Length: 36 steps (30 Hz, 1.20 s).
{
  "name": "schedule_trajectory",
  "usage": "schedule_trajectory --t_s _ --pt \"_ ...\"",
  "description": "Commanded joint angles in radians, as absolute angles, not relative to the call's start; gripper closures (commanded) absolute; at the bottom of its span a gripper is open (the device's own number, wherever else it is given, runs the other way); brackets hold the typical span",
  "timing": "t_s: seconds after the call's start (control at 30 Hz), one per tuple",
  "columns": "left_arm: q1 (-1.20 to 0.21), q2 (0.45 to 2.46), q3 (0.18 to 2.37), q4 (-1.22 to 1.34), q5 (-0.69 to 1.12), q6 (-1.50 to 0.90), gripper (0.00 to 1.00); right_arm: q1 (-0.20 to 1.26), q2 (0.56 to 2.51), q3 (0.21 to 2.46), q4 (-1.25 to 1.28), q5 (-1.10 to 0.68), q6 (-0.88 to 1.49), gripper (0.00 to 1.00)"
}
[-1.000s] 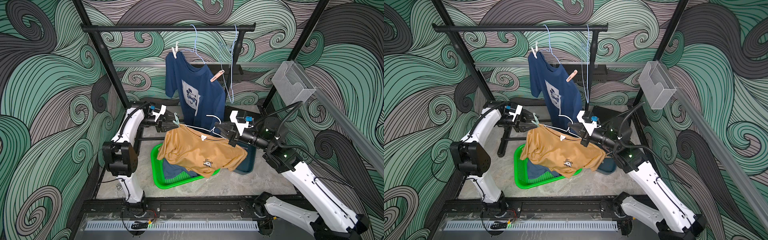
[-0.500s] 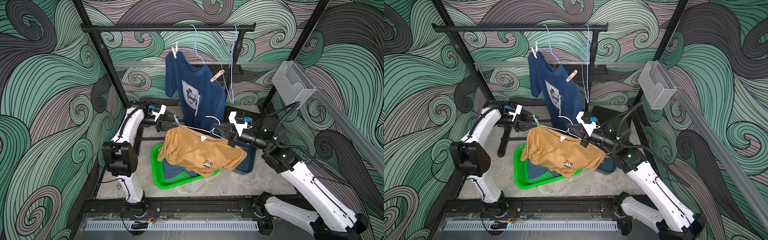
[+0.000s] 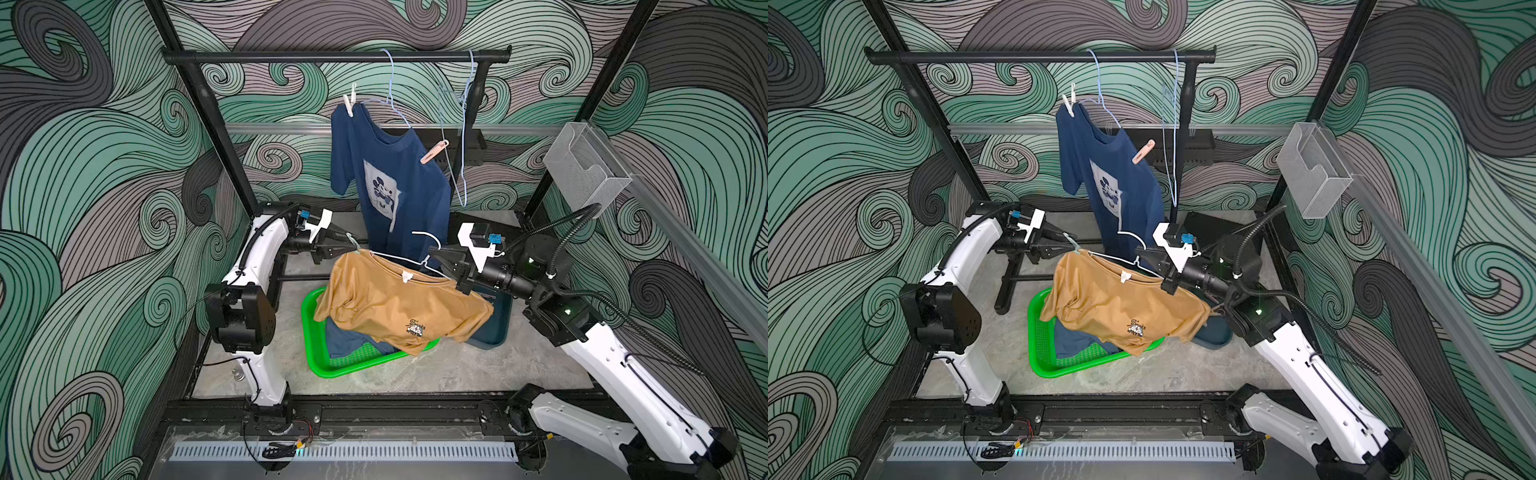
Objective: Remove the clothespins securing t-shirts to the hanger
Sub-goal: Remove the clothespin from the hanger, then place the hanger in the basket.
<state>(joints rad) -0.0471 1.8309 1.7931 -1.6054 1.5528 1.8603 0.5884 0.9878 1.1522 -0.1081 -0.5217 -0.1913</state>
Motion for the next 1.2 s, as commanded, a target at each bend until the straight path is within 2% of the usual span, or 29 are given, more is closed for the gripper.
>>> schedule_trajectory --t_s 0.0,0.3,0.47,0.63,0.93,1.17 --pt "-0.045 1.817 1.832 -1.791 1.684 1.856 0.81 0.580 0.980 1.144 -0.061 -0.532 -0.202 1.00" --pt "-0.045 1.822 1.847 -1.793 1.684 1.865 0.89 0.579 0.988 1.133 -0.073 -0.525 -0.222 1.00" --pt "-0.043 1.807 1.873 -1.793 1.683 1.908 0.98 0.578 0.987 1.112 -0.072 -0.522 -0.225 1.00" --pt "-0.040 1.790 1.904 -1.793 1.683 1.925 0.98 0.577 0.987 1.109 -0.071 -0.524 -0.226 1.00" --pt "-0.040 1.775 2.066 -1.792 1.681 1.769 1.00 0.587 1.010 1.117 -0.046 -0.547 -0.171 1.00" --pt "-0.040 1.750 2.112 -1.792 1.681 1.730 1.00 0.692 1.126 1.132 -0.070 -0.554 -0.155 1.00"
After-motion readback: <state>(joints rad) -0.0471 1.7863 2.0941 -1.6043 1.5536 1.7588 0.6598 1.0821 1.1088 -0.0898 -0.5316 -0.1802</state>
